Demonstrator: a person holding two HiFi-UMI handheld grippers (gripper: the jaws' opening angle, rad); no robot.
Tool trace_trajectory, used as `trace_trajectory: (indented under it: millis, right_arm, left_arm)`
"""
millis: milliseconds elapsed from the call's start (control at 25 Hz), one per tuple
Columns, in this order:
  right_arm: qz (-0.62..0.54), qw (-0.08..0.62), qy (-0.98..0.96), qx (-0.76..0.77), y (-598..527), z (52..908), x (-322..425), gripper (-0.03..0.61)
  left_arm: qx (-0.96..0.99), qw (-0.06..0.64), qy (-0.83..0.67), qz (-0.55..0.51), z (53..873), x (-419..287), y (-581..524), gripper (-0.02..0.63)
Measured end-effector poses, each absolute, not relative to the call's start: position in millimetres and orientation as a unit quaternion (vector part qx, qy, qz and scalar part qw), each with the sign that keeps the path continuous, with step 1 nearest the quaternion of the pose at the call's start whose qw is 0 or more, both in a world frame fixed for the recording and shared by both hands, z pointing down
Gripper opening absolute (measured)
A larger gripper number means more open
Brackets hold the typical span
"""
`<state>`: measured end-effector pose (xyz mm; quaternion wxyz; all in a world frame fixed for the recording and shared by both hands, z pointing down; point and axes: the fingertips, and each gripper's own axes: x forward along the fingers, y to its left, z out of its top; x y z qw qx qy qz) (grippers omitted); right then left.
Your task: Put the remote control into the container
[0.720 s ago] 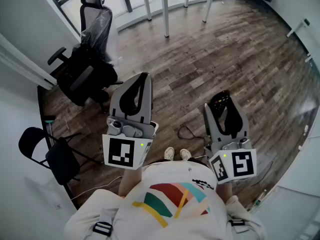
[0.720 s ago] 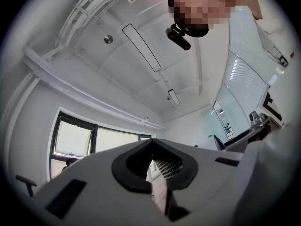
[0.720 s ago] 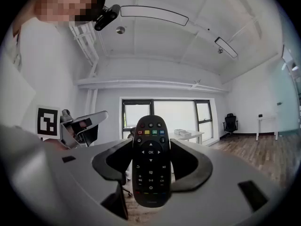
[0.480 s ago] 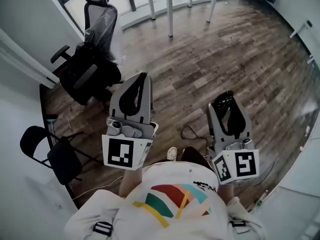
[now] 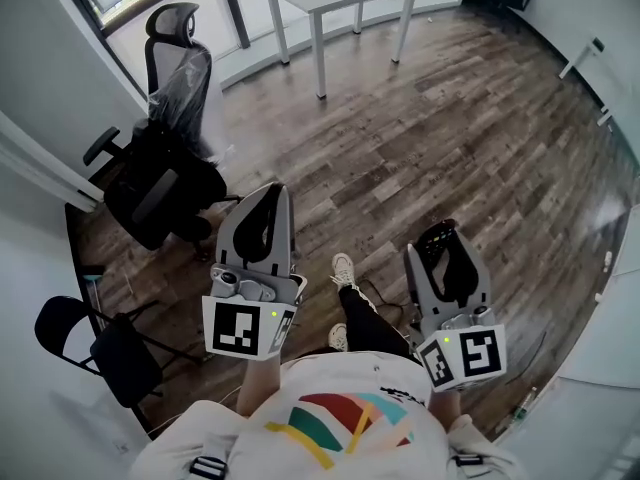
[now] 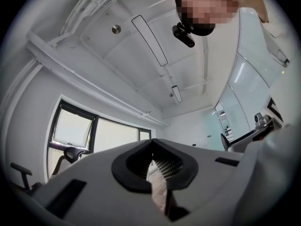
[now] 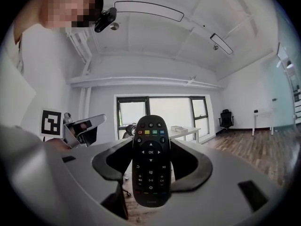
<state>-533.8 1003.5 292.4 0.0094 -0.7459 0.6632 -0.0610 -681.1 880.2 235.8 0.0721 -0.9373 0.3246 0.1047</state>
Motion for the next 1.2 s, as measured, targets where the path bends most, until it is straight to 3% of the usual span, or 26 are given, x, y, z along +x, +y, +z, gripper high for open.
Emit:
trace_trajectory:
  millis: [640,1200]
  right_arm:
    - [-0.089,0.02,0.676,-0.731,798.2,315.6,-396.5,0.252]
    - [-0.11,0.019,0.658,-0.745,723.7,334.1,-325.5,0.252]
  left_arm:
    - [-0.928,0.107,0.35,0.076,231.8,-567.0,691.5,0.008]
    - [-0.929,0.093,0.352,0.071,250.4,-505.0,589.7,0.008]
